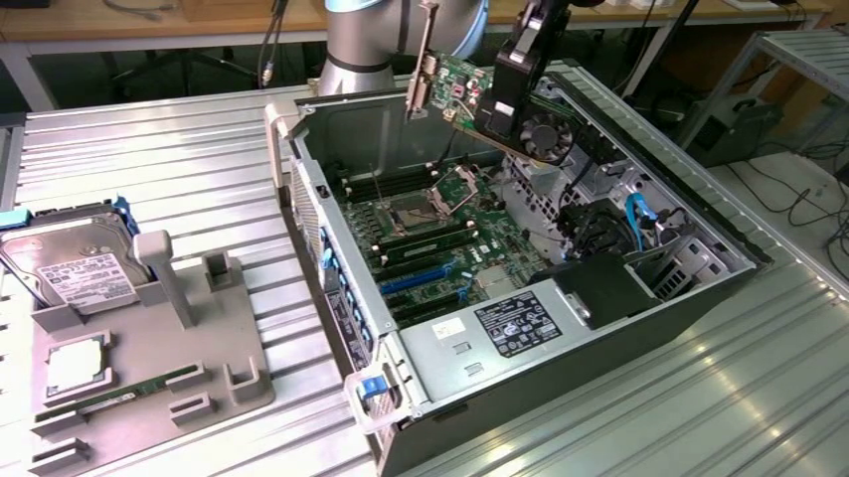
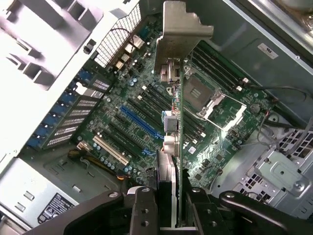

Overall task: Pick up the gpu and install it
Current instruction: 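Insert the gpu into the slot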

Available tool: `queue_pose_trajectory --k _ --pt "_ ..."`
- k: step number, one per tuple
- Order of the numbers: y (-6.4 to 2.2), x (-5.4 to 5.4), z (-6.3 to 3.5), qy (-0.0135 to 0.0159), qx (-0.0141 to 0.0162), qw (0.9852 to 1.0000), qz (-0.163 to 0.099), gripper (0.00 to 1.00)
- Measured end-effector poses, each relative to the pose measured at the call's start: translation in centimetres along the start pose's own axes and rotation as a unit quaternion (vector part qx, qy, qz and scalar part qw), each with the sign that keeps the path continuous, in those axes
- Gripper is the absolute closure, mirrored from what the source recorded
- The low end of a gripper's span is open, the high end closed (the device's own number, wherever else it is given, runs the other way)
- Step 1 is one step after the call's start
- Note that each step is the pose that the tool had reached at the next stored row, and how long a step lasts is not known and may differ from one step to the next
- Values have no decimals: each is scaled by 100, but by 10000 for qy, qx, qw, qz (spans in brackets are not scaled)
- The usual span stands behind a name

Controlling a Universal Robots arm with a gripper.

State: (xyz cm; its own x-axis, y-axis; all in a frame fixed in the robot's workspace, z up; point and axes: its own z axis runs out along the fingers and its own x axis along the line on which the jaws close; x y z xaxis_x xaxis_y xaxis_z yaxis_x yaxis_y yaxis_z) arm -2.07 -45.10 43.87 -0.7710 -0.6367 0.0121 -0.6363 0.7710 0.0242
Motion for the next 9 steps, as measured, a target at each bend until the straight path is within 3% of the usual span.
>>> queue_pose_trajectory --k 9 --pt "0 1 0 10 5 9991 -415 72"
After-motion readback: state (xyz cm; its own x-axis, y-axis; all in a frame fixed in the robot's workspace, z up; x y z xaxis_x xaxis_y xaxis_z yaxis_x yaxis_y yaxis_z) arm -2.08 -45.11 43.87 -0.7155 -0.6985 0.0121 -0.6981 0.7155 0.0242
